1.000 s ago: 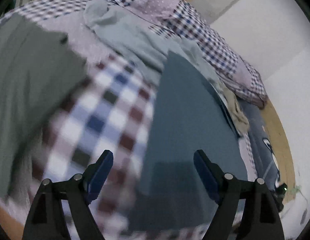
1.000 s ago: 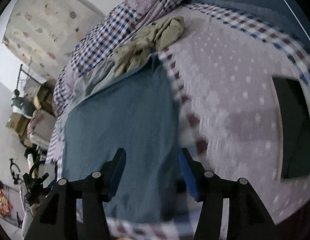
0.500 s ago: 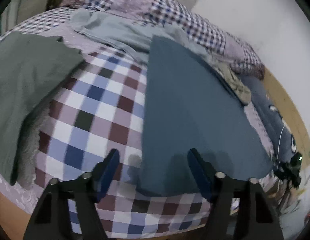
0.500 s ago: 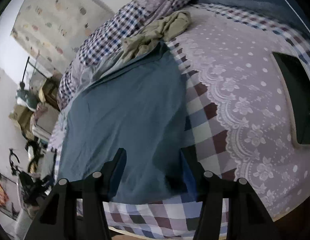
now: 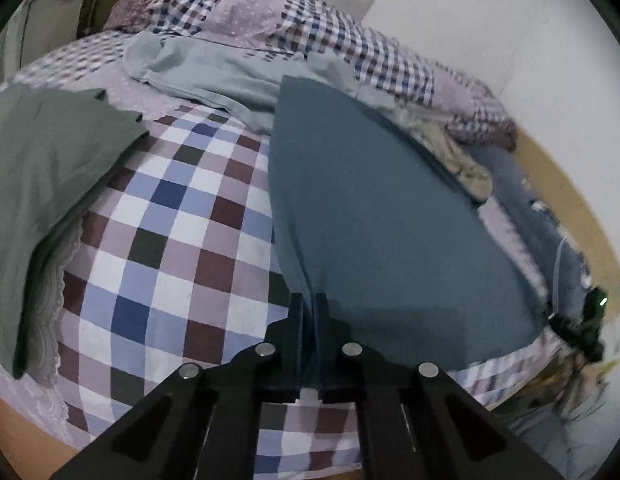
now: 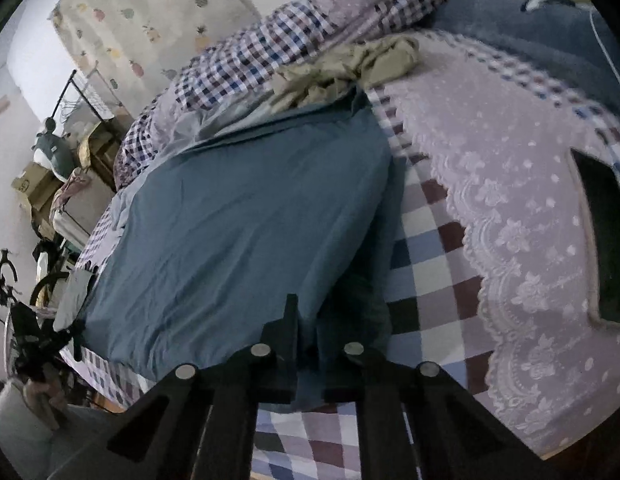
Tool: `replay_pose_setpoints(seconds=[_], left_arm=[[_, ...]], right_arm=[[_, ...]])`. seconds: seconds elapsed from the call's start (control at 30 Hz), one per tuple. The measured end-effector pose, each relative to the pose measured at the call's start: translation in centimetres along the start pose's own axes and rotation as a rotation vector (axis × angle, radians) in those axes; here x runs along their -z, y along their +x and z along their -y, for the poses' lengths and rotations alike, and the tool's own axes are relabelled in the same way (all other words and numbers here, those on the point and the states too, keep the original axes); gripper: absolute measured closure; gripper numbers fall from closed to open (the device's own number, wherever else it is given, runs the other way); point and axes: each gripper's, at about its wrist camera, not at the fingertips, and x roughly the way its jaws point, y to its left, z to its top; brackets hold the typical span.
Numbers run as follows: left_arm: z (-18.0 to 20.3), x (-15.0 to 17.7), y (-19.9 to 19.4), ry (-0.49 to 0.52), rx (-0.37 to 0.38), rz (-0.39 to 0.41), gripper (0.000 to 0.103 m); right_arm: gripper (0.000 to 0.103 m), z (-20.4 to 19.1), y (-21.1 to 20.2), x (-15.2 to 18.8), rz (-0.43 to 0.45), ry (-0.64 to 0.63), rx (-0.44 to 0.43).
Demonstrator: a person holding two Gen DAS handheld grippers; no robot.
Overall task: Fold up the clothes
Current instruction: 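Position both open tools above the flat teal shirt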
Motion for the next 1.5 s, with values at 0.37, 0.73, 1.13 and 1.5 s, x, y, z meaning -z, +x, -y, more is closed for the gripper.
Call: replay_pose_setpoints(seconds=[0.37,0.73,1.13,1.5], left_arm=[[-1.7,1.7,-2.7,-0.155,0.043,0.019,0.101],[-3.2,4.3,-1.5,-0.252,-0.157,-0.105,0.100],[0.8,3.7,-6.4,-0.077,0.017,0.182,0.041],[3.7,2.2,2.9,0.057,-0.121,-0.076,0.052]], right_arm=[[0.099,0.6,-4.6,3.3,-0.027,-0.031,0.027],[0.085,2.3,-3.6,3.9,-0.090,0.066,0.198],[0.068,-0.1,-2.2,-1.9,0.028,-0.028,0.194],[0.068,-2.4,14.9,-11.3,-0.231,-0.237,0.202]])
